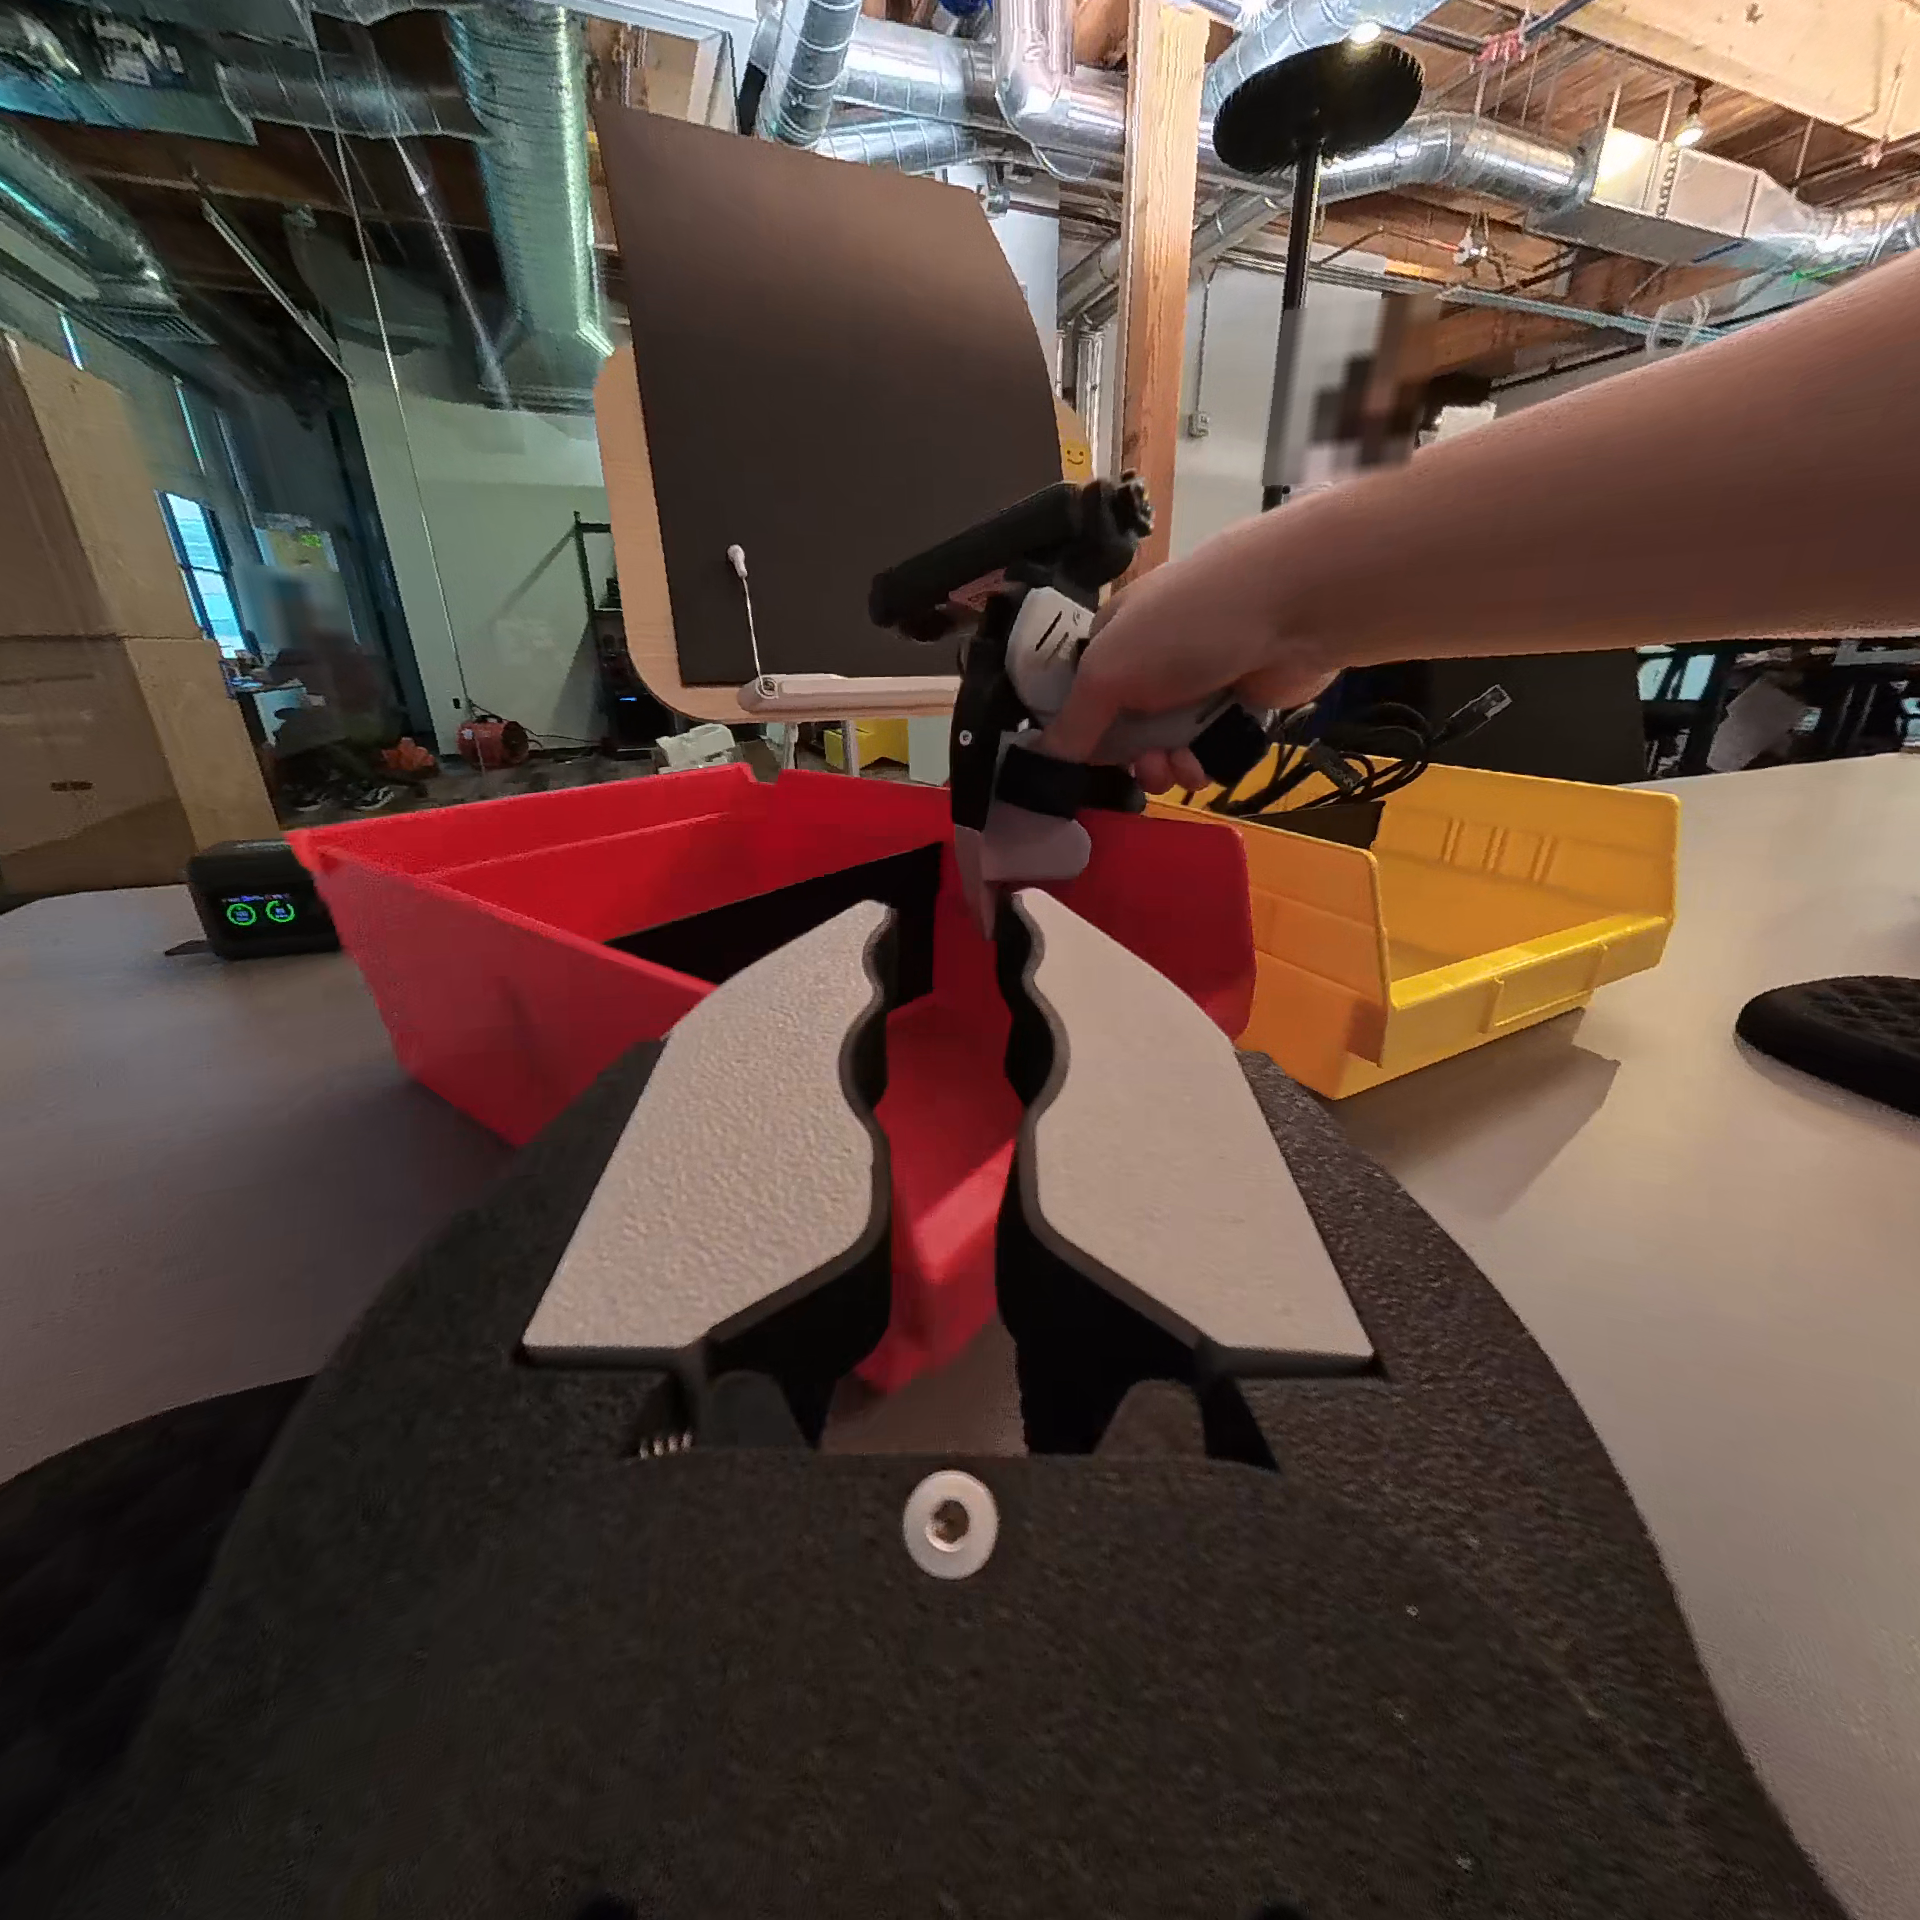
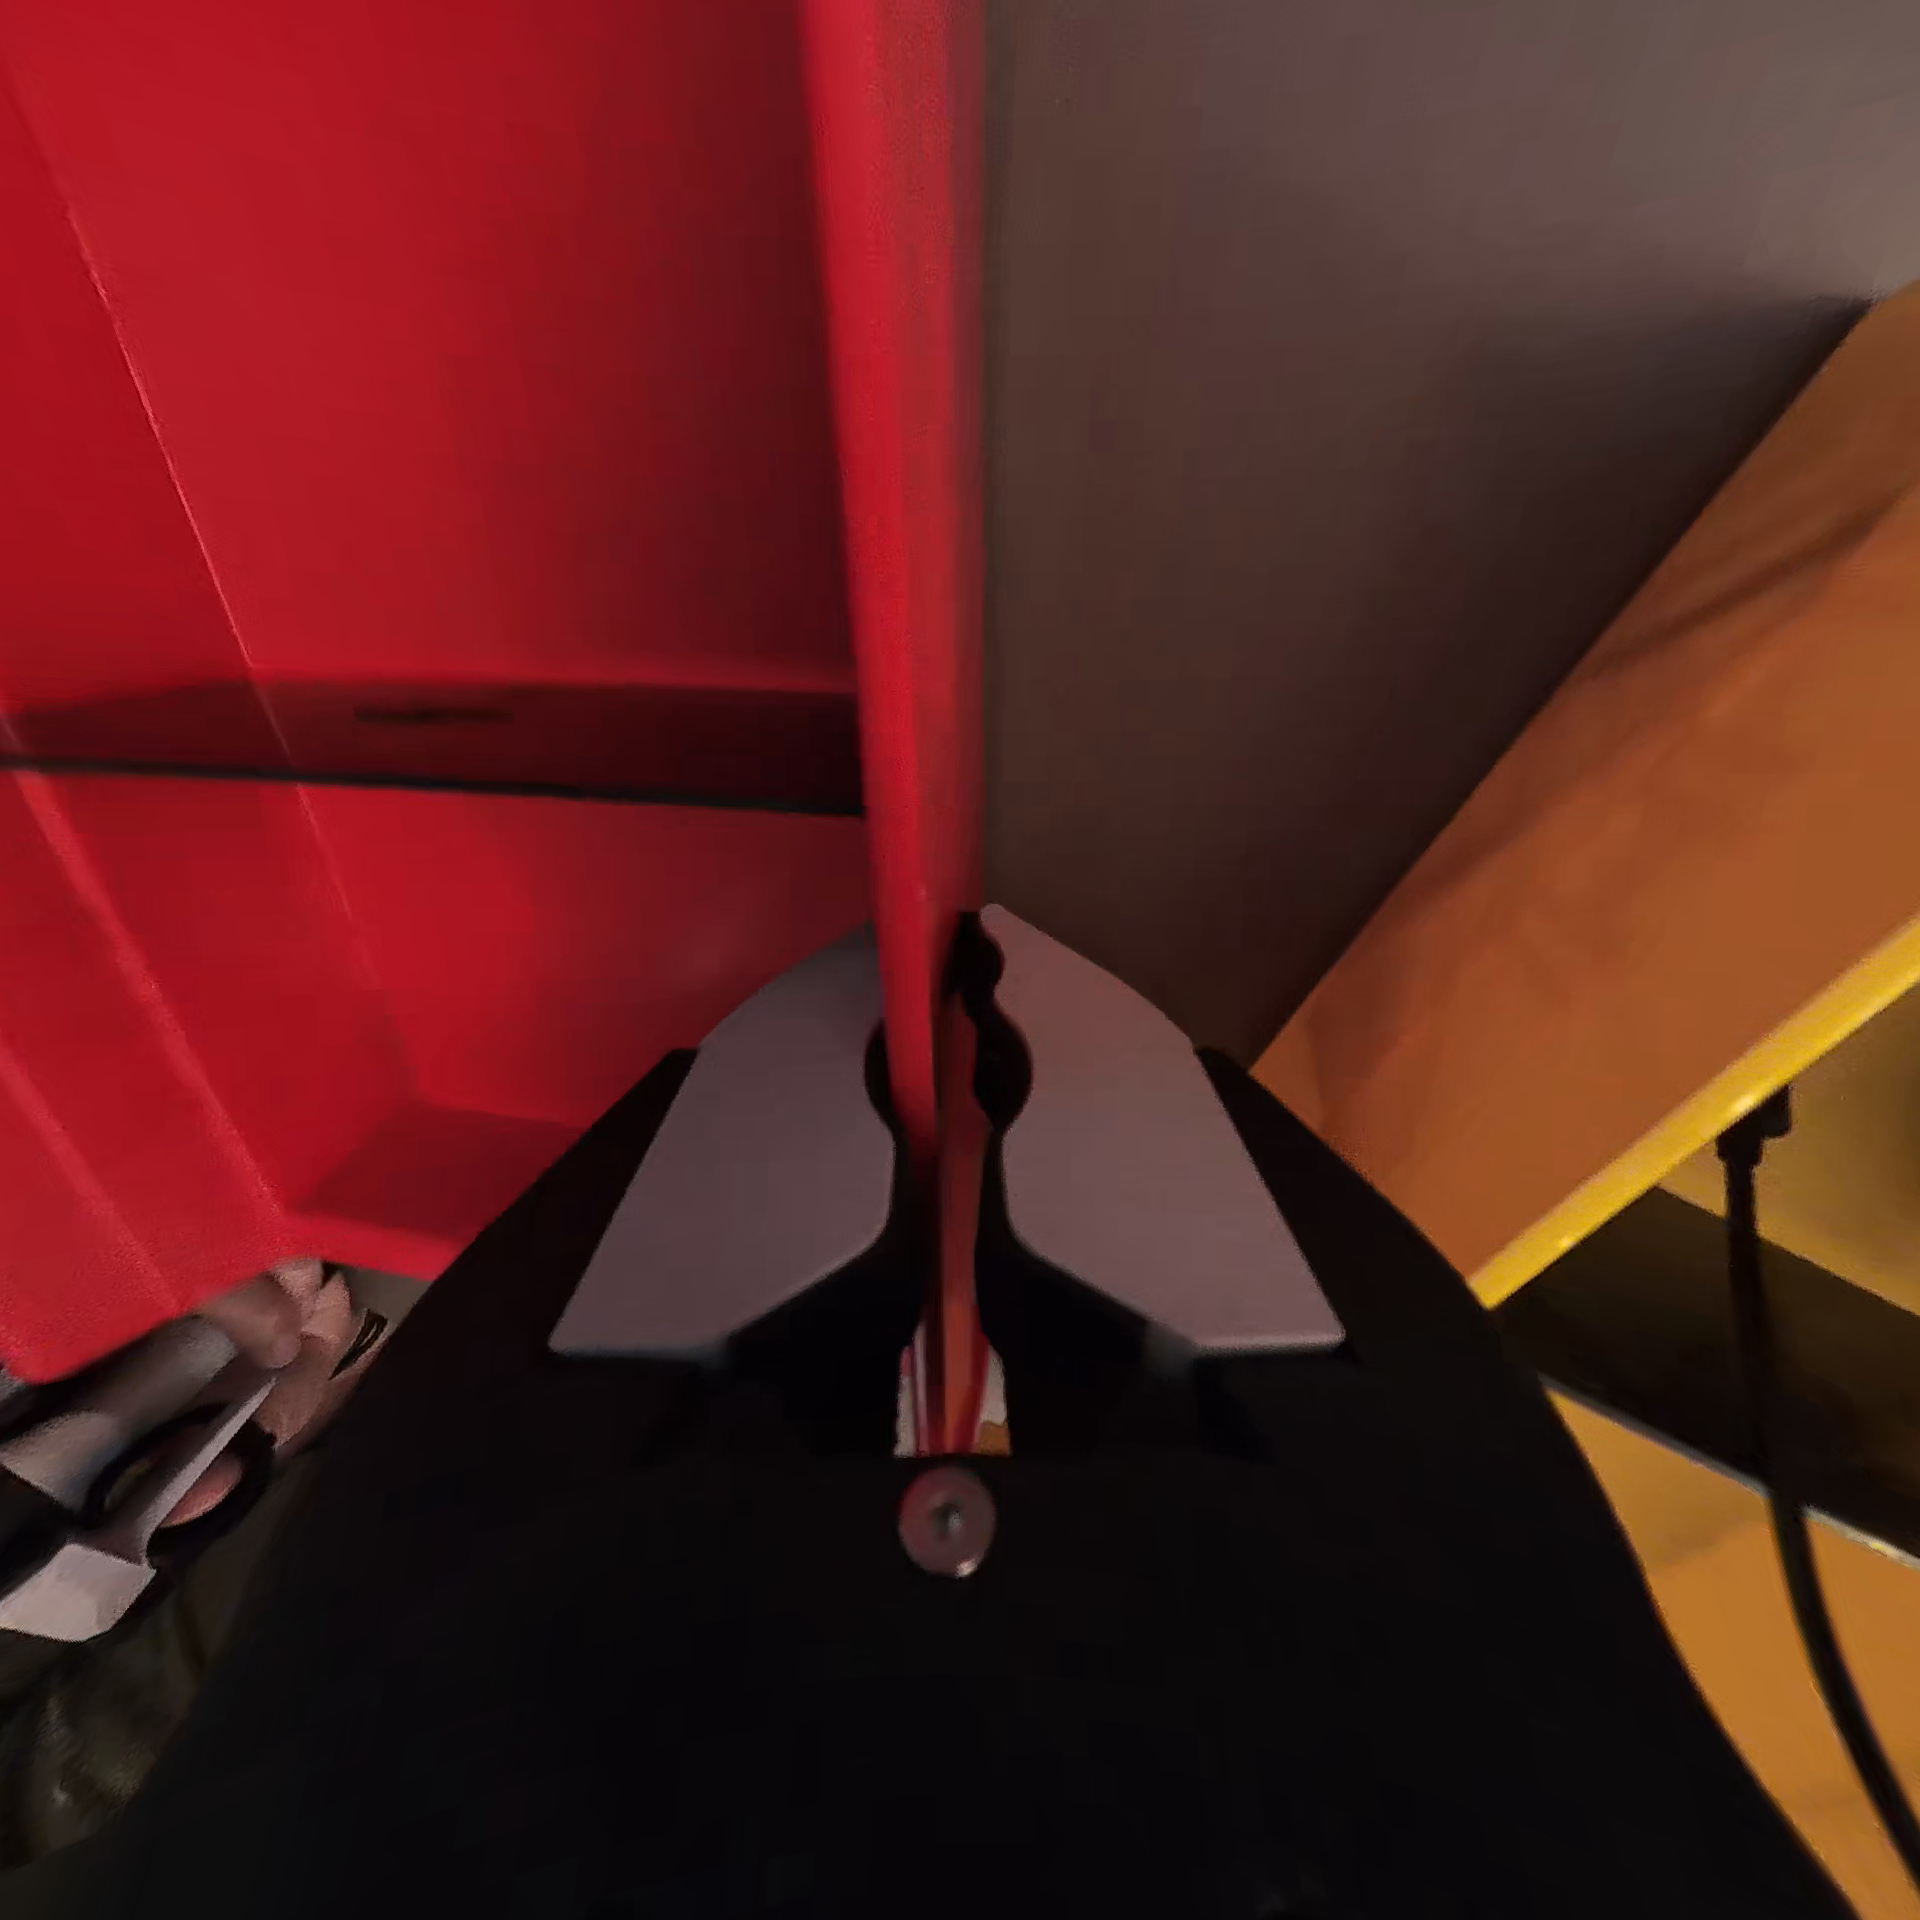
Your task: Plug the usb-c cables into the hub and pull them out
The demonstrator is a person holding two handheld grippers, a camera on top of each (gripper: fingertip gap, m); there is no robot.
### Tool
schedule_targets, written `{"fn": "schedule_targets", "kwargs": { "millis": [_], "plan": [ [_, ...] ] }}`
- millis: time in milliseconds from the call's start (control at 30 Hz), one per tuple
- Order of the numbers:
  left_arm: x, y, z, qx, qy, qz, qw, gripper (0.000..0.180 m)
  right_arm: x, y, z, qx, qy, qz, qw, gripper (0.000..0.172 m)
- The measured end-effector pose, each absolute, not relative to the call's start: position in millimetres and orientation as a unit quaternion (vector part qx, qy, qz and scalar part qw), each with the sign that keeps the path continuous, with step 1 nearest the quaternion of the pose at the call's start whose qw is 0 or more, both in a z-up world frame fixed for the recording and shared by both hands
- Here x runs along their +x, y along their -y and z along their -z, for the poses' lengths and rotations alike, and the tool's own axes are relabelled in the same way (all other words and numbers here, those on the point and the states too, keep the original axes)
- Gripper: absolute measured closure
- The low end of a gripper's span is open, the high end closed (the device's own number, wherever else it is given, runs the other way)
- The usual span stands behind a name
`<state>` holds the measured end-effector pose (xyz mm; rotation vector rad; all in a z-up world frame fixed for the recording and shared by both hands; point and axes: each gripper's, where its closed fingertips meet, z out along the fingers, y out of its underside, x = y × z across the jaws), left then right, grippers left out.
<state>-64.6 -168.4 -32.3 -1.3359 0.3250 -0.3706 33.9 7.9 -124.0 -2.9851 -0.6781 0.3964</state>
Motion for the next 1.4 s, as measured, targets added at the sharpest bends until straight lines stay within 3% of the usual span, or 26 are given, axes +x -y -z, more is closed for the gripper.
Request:
{"fn": "schedule_targets", "kwargs": {
  "millis": [300,500,833,1233,1400],
  "plan": [
    [-67,170,30,-0.606,-0.145,0.165,0.764,0.162,40,-16,101,-0.957,0.269,-0.108,0.000,0.165],
    [-83,171,27,-0.601,-0.111,0.155,0.776,0.171,60,-21,46,-0.952,0.264,-0.156,0.002,0.165],
    [-69,167,32,-0.611,-0.147,0.128,0.767,0.168,243,-37,-62,-0.936,0.165,-0.281,0.130,0.166],
    [-42,153,48,-0.640,-0.220,0.020,0.736,0.161,467,12,-17,-0.910,-0.063,-0.291,0.288,0.165],
    [-12,134,37,-0.695,-0.213,0.123,0.675,0.146,509,29,8,-0.896,-0.119,-0.262,0.337,0.165]
  ]
}}
